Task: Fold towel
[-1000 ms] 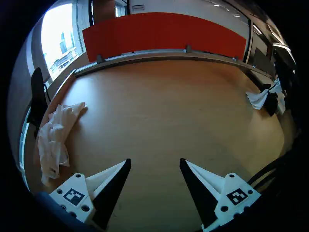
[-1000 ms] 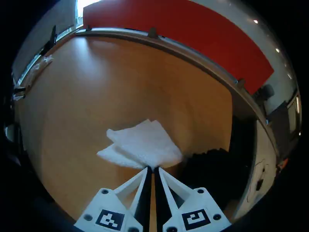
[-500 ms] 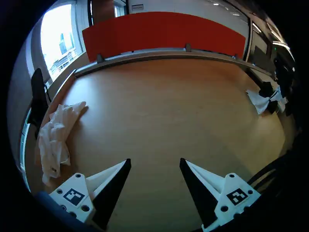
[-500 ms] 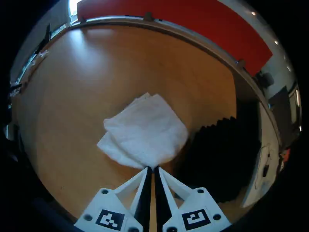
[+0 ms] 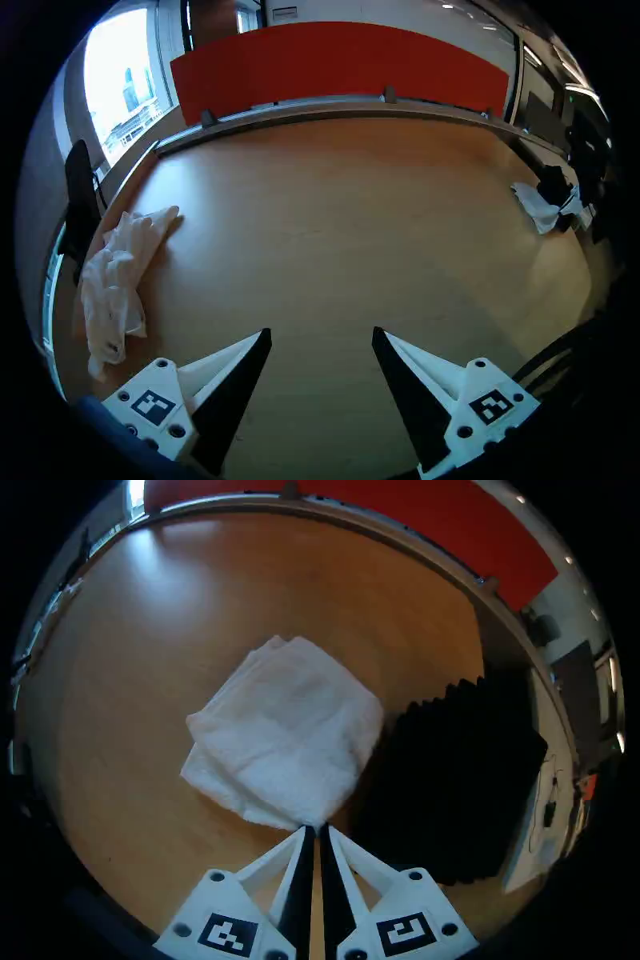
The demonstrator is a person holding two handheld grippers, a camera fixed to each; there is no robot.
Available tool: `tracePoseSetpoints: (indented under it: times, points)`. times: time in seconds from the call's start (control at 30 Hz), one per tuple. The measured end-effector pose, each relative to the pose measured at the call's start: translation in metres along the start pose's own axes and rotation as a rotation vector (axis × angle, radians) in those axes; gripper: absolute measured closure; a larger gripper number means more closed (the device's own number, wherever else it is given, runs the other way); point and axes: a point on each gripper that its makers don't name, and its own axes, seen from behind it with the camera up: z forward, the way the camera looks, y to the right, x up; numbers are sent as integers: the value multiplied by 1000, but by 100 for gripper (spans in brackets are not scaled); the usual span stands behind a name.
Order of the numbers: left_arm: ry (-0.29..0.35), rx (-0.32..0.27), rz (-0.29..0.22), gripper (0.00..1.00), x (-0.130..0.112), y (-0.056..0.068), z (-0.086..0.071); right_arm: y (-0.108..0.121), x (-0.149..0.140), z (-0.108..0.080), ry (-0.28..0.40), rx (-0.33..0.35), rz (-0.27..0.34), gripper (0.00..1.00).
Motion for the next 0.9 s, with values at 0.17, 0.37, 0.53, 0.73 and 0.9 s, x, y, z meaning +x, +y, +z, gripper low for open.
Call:
tracePoseSetpoints:
  times: [0.17, 0.37, 0.53, 0.73, 0.9]
  points:
    - [-2, 1, 0, 6, -1, 0, 0, 4, -6, 5, -20, -13, 15, 95]
    - [-4, 2, 0, 6, -1, 0, -1, 9, -12, 7, -37, -30, 29, 95]
    - [-4, 3, 2, 6, -1, -1, -2, 13, -15, 8, -48, -44, 40, 95]
    - [-5, 3, 2, 6, -2, 0, -2, 14, -18, 10, -55, -50, 43, 95]
    - [-6, 4, 1, 6, -3, 0, -3, 12, -19, 11, -56, -50, 44, 93]
